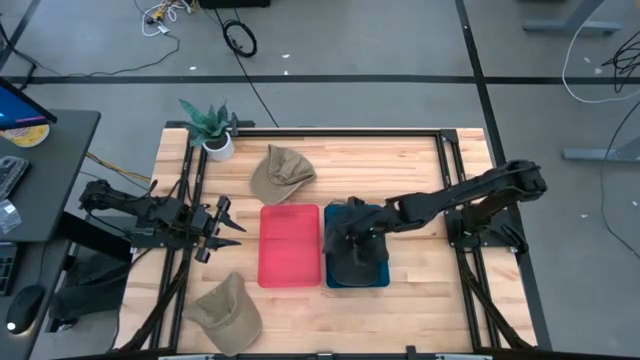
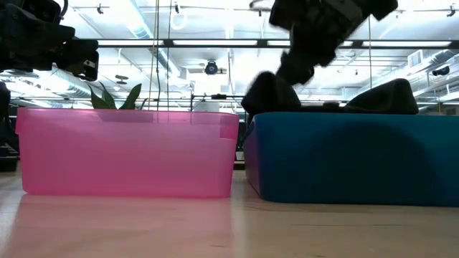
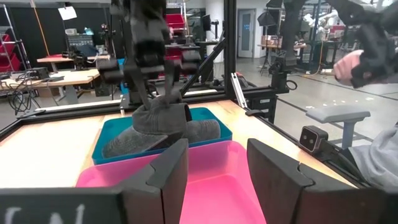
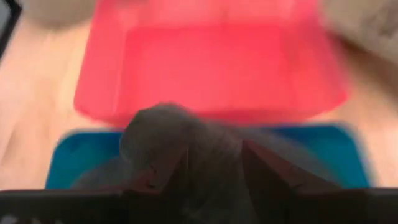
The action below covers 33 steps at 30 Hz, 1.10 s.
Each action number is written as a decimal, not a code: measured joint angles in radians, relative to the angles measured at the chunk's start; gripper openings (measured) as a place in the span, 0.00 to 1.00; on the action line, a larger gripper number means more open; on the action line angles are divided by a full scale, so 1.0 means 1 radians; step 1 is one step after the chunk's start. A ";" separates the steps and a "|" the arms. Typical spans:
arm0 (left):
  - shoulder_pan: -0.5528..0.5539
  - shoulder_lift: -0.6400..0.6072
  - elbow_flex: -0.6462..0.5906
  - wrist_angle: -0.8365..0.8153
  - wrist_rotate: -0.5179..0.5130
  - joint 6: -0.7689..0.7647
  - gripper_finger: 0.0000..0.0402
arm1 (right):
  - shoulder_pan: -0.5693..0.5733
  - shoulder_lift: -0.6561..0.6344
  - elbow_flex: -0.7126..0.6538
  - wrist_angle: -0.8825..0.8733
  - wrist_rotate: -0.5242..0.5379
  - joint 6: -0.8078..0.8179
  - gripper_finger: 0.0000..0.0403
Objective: Pick & Place hat
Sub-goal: Put the black cap into the blue bin
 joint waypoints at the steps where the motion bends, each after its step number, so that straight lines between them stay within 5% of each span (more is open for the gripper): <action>1: 0.000 0.000 0.000 0.000 0.000 0.000 0.42 | 0.004 0.023 0.000 -0.004 -0.019 0.004 0.39; 12: 0.000 0.000 0.000 0.000 0.000 0.000 0.42 | 0.041 0.223 0.004 0.096 -0.070 0.016 0.39; 24: 0.000 0.000 0.000 0.000 0.000 0.000 0.42 | 0.034 0.196 0.000 0.070 -0.093 0.028 0.39; 33: 0.000 0.000 0.000 0.000 0.000 0.000 0.42 | 0.036 0.033 -0.004 0.021 -0.102 0.032 0.39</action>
